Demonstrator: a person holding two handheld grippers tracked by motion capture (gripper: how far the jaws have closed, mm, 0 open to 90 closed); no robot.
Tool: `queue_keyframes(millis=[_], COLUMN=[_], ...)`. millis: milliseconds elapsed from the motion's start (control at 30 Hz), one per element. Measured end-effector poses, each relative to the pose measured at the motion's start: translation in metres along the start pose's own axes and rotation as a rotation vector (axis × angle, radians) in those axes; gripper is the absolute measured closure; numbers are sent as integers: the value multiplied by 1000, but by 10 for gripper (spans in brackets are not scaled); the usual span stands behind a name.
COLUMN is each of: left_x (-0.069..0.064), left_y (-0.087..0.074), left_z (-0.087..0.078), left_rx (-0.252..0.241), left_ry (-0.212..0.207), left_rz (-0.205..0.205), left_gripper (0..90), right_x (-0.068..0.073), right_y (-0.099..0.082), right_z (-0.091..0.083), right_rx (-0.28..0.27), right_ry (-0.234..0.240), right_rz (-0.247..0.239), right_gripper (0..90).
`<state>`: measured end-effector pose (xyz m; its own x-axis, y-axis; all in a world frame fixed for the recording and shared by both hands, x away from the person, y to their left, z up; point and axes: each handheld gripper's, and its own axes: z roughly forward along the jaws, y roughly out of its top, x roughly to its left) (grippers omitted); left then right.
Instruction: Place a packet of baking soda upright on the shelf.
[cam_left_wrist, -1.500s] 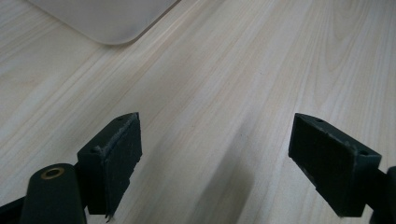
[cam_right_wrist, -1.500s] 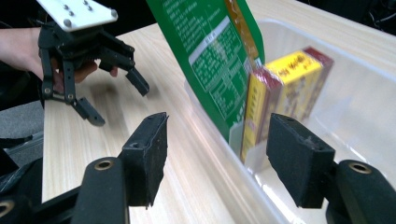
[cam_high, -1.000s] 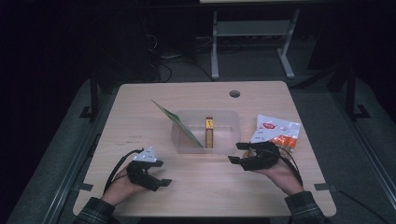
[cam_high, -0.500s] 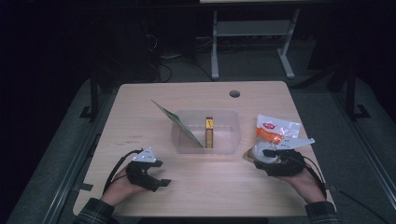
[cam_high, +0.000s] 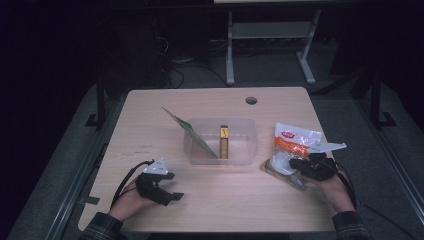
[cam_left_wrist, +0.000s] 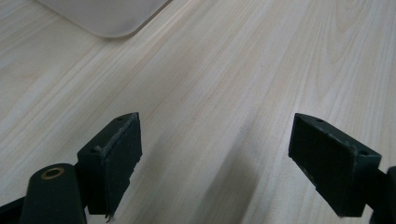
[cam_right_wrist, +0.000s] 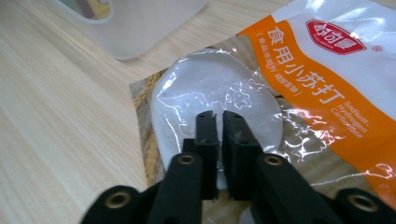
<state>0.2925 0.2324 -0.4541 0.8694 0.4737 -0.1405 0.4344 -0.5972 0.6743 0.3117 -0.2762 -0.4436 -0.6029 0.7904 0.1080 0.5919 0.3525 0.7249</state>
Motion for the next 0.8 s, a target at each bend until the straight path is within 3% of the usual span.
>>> queue_keyframes(millis=[333, 467, 600, 800], left_x=[0, -1, 0, 0], left_y=[-3, -3, -3, -3], left_z=[-2, -3, -2, -2], left_rx=[1, 5, 4, 4], left_ry=[5, 2, 2, 0], left_rz=[1, -4, -6, -8], left_gripper=[168, 168, 168, 168], right_x=[2, 5, 9, 22], right_y=[1, 2, 1, 3], right_z=[7, 7, 7, 8], right_rx=[39, 55, 65, 89], right_ry=[-24, -10, 27, 90], right_rz=[-59, -67, -66, -107], right_gripper=[900, 900, 900, 900])
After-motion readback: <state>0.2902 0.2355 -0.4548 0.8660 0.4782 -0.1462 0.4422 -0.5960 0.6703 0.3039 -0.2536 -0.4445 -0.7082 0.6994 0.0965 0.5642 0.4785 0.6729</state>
